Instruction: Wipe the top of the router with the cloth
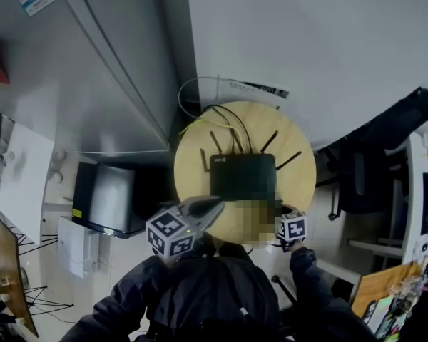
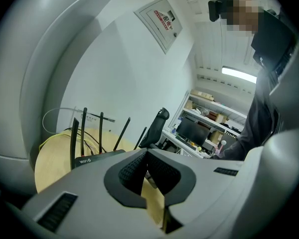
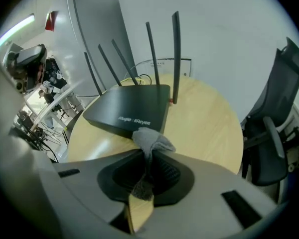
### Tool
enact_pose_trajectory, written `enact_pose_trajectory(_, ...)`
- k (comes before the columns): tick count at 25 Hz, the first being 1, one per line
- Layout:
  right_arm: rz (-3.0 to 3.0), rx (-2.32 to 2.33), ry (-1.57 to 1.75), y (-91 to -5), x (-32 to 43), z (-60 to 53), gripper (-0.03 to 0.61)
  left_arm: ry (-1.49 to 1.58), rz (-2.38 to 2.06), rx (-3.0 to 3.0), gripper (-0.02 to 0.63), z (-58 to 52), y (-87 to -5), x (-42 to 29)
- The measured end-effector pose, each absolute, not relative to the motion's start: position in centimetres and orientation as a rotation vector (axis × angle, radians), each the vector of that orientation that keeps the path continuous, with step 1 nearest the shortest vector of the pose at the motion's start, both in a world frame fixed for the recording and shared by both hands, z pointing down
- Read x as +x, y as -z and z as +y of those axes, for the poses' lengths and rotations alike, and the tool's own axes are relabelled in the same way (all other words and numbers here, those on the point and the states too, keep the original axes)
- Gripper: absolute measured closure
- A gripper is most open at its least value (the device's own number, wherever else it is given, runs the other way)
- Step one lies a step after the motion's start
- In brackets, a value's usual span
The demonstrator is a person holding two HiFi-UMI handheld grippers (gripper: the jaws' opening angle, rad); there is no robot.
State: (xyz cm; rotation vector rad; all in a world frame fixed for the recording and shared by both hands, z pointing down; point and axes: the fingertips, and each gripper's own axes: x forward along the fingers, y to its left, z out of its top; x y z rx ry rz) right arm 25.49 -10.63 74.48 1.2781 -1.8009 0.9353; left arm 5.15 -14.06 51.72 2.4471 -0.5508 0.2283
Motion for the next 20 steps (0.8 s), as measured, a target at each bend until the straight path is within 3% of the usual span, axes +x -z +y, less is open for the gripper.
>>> enact_pose_trajectory(4, -1.841, 1.191, -0.969, -74.5, 22.3, -9.4, 0.509, -0.229, -0.561, 2.445, 0.621, -13.9, -51.6, 4.7)
enact_pose_trajectory(14, -2.087, 0.891, -1.055, -74.7, 2.8, -11.3, 0.509, -0.245, -0.643, 2.424, 0.621, -13.4, -51.5, 2.3)
enact_pose_trajectory(20, -2.033, 0.951, -1.208, -75.6, 2.9, -12.3, 0.509, -0.255, -0.682, 2.410, 0.621, -13.0, -51.9, 0.8)
